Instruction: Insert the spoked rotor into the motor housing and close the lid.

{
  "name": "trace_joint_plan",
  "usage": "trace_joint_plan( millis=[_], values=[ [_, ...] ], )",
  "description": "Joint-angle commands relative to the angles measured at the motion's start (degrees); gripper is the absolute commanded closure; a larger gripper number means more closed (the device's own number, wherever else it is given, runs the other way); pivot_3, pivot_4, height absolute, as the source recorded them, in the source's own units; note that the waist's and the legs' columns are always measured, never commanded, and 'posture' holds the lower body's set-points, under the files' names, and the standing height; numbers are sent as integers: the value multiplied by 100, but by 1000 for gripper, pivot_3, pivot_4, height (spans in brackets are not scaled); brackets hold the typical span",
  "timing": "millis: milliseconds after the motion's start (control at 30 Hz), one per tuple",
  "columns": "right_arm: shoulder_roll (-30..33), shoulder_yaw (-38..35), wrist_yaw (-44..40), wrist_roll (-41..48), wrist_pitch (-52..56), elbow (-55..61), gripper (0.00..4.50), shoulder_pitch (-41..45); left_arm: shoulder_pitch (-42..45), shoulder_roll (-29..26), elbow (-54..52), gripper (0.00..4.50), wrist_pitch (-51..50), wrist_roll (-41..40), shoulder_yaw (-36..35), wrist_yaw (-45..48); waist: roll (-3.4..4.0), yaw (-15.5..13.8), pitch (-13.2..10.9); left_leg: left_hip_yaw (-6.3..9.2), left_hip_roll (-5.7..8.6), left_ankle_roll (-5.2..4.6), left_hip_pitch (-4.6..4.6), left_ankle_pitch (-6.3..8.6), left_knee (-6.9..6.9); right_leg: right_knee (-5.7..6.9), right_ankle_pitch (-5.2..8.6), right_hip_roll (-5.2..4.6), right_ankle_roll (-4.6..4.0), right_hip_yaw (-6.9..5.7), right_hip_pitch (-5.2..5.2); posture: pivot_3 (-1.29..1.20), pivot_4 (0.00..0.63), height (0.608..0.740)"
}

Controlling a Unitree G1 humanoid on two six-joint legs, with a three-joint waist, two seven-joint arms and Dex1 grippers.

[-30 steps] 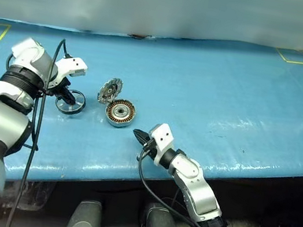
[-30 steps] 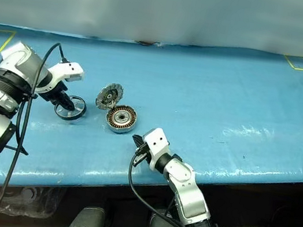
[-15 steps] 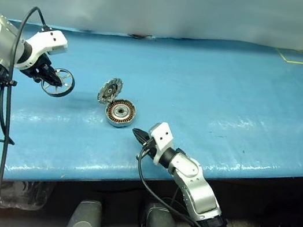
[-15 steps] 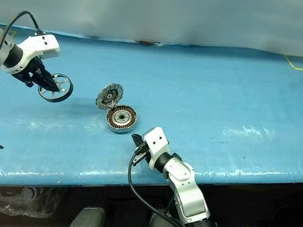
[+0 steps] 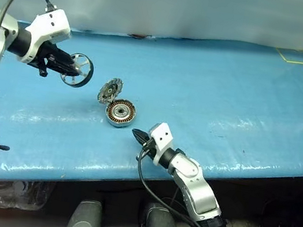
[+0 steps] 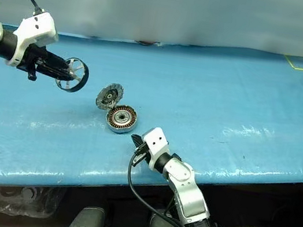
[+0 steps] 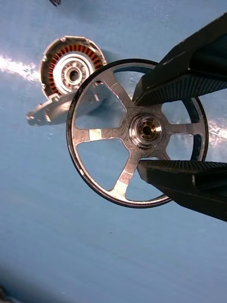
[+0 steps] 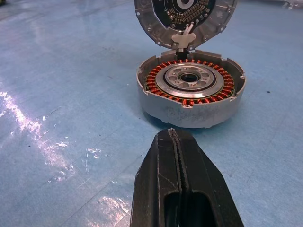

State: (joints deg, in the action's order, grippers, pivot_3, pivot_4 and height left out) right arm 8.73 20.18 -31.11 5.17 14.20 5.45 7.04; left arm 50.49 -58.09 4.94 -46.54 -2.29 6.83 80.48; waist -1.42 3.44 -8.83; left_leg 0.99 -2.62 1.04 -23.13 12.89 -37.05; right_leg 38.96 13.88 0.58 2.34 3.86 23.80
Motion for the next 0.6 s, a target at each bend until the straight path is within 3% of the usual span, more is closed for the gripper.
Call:
trace_joint_plan(
  millis=[33, 267, 600],
  values=[
    [-23, -120, -120, 149, -271, 77, 4500, 101, -173, 144, -811, 3057, -259, -493, -672, -446, 0, -2, 0, 1, 0, 0, 0, 0, -1, 0, 0, 0, 0, -1, -1, 0, 150, 740],
    [-260, -443, -238, 539, -553, -214, 4500, 160, -961, 670, -2091, 3057, -539, -1189, -1408, -1444, 1, 4, -1, -2, -1, 0, 13, 0, -2, 4, -1, 2, 2, 2, -10, 0, 150, 740],
    [-127, -632, -670, 681, -1055, -741, 4500, 306, -2410, 2033, -3505, 3057, -394, -1644, -1924, -3303, 1, -4, 0, -8, 0, 1, 26, 0, -4, 1, -5, -1, 6, 8, -23, 0, 150, 740]
  ],
)
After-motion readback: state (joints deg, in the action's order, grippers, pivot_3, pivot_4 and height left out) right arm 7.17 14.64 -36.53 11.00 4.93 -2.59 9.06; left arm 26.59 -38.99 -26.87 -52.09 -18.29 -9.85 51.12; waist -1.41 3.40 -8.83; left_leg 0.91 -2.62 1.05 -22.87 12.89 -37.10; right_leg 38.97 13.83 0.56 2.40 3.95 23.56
